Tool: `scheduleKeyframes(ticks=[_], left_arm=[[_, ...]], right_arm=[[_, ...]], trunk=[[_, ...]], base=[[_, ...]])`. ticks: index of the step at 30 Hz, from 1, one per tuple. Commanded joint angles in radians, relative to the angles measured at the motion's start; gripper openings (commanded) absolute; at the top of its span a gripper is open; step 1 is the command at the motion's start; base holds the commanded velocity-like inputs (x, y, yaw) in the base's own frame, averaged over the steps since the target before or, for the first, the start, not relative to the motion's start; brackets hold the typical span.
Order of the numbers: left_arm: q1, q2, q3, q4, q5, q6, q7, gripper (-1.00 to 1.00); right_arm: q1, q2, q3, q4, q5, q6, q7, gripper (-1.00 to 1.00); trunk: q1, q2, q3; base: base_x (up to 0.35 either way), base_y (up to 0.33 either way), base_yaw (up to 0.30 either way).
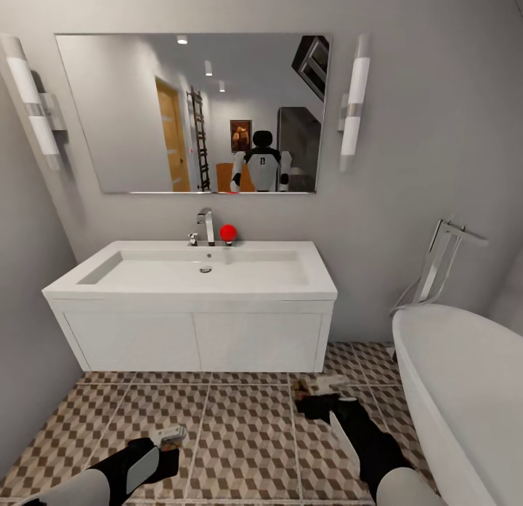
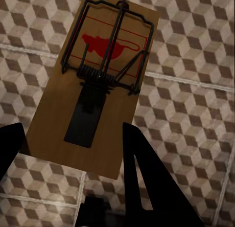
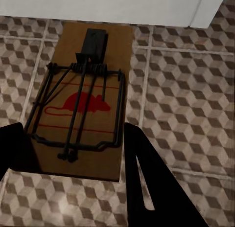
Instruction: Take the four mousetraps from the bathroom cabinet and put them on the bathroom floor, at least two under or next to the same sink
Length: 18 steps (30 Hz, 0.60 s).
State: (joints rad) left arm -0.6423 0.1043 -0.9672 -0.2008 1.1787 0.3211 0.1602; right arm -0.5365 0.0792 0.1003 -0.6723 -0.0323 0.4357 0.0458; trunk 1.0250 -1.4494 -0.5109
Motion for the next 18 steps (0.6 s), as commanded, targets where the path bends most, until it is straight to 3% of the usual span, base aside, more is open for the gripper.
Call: scheduleKeyframes(ticks=[1,4,6,12,18], left_arm=[[0.0,0.001,-0.008,-0.004,0.009,0.002,0.007,-1.0],[0.0,0.001,-0.009,-0.005,0.007,0.0,0.005,-1.0],[0.0,0.0,-0.01,-0.005,0.006,0.0,0.004,-1.0],[0.0,-0.012,-0.017,-0.018,0.006,-0.001,0.002,-1.0],[-0.001,-0.018,-0.025,-0.092,0.006,0.002,0.005,-1.0]], right_arm=[[0.0,-0.007,0.001,-0.001,0.018,-0.004,0.017,-1.0],[0.0,-0.015,0.001,0.003,0.093,-0.035,0.038,-1.0],[0.0,-0.015,0.001,0.004,0.111,-0.045,0.041,-1.0],[0.0,-0.016,0.0,0.004,0.13,-0.054,0.044,-1.0],[0.0,-0.016,-0.001,0.001,0.132,-0.055,0.042,-1.0]], trunk=[[0.0,-0.001,-0.001],[0.0,-0.001,-0.001],[0.0,-0.001,-0.001],[0.0,-0.001,-0.001],[0.0,-0.001,-0.001]], base=[[0.0,0.0,0.0],[0.0,0.0,0.0],[0.0,0.0,0.0],[0.0,0.0,0.0],[0.0,0.0,0.0]])
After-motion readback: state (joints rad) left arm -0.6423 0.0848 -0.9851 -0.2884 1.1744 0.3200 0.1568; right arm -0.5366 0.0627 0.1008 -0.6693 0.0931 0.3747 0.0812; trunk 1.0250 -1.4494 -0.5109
